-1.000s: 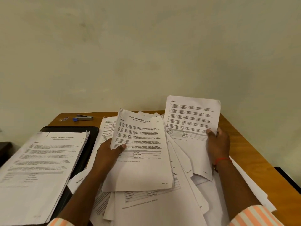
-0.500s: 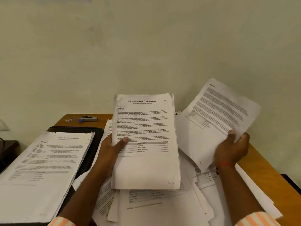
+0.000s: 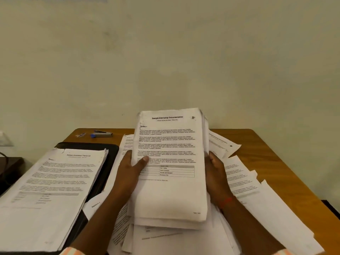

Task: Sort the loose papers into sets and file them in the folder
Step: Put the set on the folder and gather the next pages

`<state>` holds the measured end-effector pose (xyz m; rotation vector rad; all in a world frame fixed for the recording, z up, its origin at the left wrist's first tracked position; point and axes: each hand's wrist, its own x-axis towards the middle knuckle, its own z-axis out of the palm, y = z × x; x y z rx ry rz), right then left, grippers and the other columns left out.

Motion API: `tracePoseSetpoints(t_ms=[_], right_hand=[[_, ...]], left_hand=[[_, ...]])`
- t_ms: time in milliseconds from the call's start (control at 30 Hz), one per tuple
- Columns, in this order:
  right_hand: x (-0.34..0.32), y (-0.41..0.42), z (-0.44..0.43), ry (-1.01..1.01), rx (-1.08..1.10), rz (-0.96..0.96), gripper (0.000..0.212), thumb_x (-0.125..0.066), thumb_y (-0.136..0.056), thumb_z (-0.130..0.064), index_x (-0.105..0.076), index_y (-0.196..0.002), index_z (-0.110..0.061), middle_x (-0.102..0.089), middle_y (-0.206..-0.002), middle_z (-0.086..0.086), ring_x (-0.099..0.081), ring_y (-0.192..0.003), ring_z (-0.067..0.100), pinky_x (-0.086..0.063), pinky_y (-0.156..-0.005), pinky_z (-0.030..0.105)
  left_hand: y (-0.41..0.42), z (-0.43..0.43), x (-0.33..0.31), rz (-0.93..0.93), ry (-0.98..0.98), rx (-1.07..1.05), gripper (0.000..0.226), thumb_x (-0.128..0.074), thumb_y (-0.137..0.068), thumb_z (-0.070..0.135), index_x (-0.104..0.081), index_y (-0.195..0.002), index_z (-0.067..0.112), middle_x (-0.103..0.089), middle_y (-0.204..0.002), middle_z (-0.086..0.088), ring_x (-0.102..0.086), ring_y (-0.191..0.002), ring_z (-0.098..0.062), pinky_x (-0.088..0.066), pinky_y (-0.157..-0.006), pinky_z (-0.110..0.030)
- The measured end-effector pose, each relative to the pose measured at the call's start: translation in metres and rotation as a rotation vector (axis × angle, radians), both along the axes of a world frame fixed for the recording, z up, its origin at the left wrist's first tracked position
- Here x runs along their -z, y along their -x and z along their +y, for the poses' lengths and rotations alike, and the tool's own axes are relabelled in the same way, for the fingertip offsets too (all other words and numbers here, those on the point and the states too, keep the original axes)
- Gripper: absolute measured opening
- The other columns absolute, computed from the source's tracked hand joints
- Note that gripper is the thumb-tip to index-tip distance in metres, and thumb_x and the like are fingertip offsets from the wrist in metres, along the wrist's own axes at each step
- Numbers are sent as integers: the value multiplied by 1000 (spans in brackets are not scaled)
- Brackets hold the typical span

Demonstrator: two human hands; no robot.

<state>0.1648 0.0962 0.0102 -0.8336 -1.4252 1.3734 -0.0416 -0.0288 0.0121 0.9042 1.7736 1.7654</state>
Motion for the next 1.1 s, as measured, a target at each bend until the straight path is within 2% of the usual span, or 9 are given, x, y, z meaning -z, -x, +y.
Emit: tracePoseSetpoints(t_ms=[100, 233, 367, 467, 533, 633, 767, 933, 1100], right_hand=[[-2, -4, 0, 45, -19, 113, 54, -49, -93, -57, -54, -138, -28, -61, -136, -10, -57, -126, 13, -46, -107, 38], [-15, -9, -3, -151, -150, -73, 24, -66, -93, -25, -60, -117, -25, -73, -113, -9, -69, -106, 13, -59, -85, 29], [-28, -11, -15, -268, -69, 9, 20, -62, -94, -21, -54, -110, -30, -70, -107, -18, -69, -99, 5, -58, -71, 20], [-27, -11, -19, -293, -88, 42, 23, -60, -94, -21, -53, -114, -28, -70, -109, -22, -69, -102, 4, -58, -73, 20], [-24, -11, -19, -295, -100, 29, 28, -62, -90, -26, -53, -117, -28, -70, -113, -16, -68, -106, 9, -59, -77, 25], [-21, -11, -20, -305, -76, 15, 34, -67, -84, -29, -58, -117, -30, -70, -114, -19, -68, -106, 7, -59, -80, 22], [-17, -10, -21, -235, -50, 42, 33, -73, -80, -27, -63, -111, -29, -74, -106, -14, -71, -100, 10, -59, -72, 21], [-14, -6, -23, -267, -50, 53, 38, -72, -79, -31, -60, -115, -32, -73, -107, -15, -69, -102, 5, -58, -73, 19], [-5, 1, -19, -313, -104, -203, 34, -70, -86, -38, -53, -115, -40, -65, -108, -22, -64, -104, 0, -55, -84, 19]], left_hand=[[-2, -1, -3, 21, -46, -67, 38, -70, -93, 37, -57, -128, 29, -70, -118, 5, -72, -102, -17, -60, -88, -46], [-16, -10, -19, 137, -264, -194, 31, -69, -92, 26, -52, -114, 40, -68, -111, 12, -71, -97, -10, -60, -66, -23], [-29, -21, -41, 274, -425, -205, 44, -70, -89, 27, -46, -115, 52, -65, -116, 20, -67, -106, -5, -58, -74, -18], [-32, -19, -43, 297, -418, -206, 46, -69, -88, 26, -43, -121, 43, -62, -113, 34, -65, -104, 5, -55, -74, -12], [-31, -16, -38, 289, -376, -195, 45, -72, -91, 25, -44, -125, 36, -64, -112, 31, -66, -104, 3, -57, -75, -15], [-35, -15, -33, 291, -304, -181, 44, -70, -89, 16, -44, -114, 41, -67, -101, 19, -66, -93, 11, -54, -65, -9], [-41, -13, -28, 289, -250, -179, 40, -73, -85, 21, -44, -105, 40, -61, -103, 20, -65, -87, 16, -52, -60, -7], [-42, -11, -25, 320, -224, -203, 47, -75, -87, 10, -40, -117, 21, -57, -102, 20, -61, -86, 22, -49, -60, -4], [-29, -5, -16, 338, -111, -131, 55, -74, -89, 18, -41, -130, 30, -55, -110, 30, -56, -94, 25, -46, -69, -7]])
